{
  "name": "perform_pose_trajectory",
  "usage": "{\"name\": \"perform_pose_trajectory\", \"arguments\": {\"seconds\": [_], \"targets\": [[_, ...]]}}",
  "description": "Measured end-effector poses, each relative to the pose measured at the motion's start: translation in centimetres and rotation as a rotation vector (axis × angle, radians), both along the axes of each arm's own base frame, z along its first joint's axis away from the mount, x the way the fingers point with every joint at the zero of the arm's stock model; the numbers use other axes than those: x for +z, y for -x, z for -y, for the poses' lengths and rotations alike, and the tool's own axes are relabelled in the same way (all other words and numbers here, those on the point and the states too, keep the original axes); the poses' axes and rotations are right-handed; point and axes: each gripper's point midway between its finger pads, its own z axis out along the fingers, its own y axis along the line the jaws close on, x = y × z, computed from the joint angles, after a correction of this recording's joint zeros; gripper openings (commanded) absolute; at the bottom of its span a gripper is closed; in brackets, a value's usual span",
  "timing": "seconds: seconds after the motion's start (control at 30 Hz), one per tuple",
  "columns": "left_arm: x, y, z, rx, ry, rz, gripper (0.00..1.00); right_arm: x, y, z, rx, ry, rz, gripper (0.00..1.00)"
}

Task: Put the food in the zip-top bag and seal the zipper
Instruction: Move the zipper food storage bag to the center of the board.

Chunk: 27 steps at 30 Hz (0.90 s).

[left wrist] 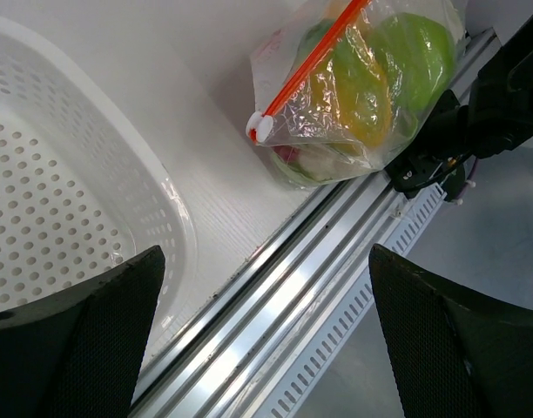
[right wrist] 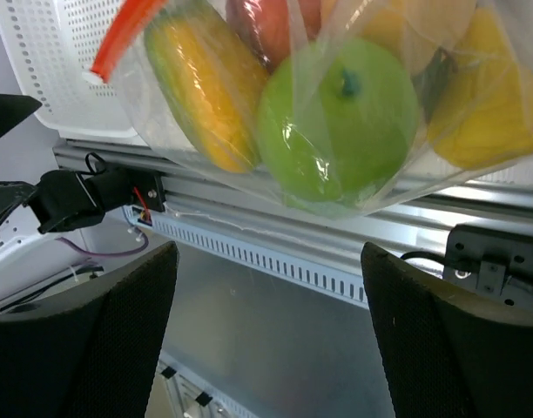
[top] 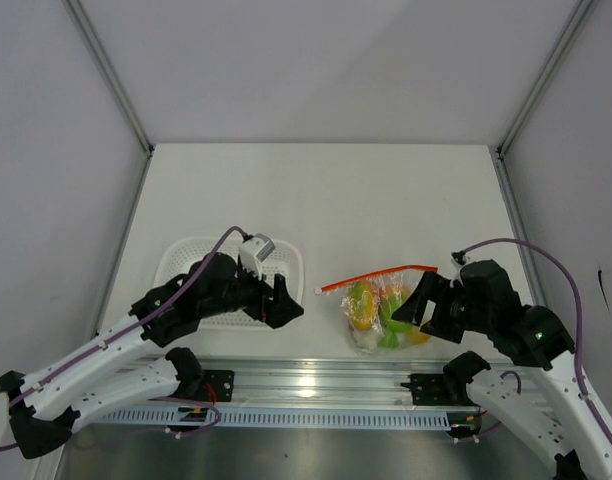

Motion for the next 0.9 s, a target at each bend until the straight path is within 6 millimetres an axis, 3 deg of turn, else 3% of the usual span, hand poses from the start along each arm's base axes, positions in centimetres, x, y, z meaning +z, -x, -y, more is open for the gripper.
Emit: {"name": "perform_pose_trajectory", "arguments": {"seconds": [0.13,0.3,0.43,0.6,0.9], "targets": [[0.0,0.1,0.3,-0.010,0.007,-0.005,1.00,-1.7,1.0,-0.5,0.016,-0.010,-0.072,0.85],[0.2,0.0,0.6,-0.013,0.017,-0.008,1.00,-5.8,2.5,-1.3,0.066,0.059,-0.201,0.86],[0.0,0.0,0.6,-0.013,0.013,-0.011,1.00,-8.5,1.9,-2.2,0.088,0.174,-0.245,0.90],[0.0,0.0,0.7,-0.013,0.010,-0.015,1.00,-10.4,-2.1,-2.6,0.006,0.279,-0.220,0.90],[0.9,0.3,0.1,-0.011,0.025,-0.001,0.99,-8.7,-12.7,-1.4,-0.226,0.218,-0.099,0.90]]}}
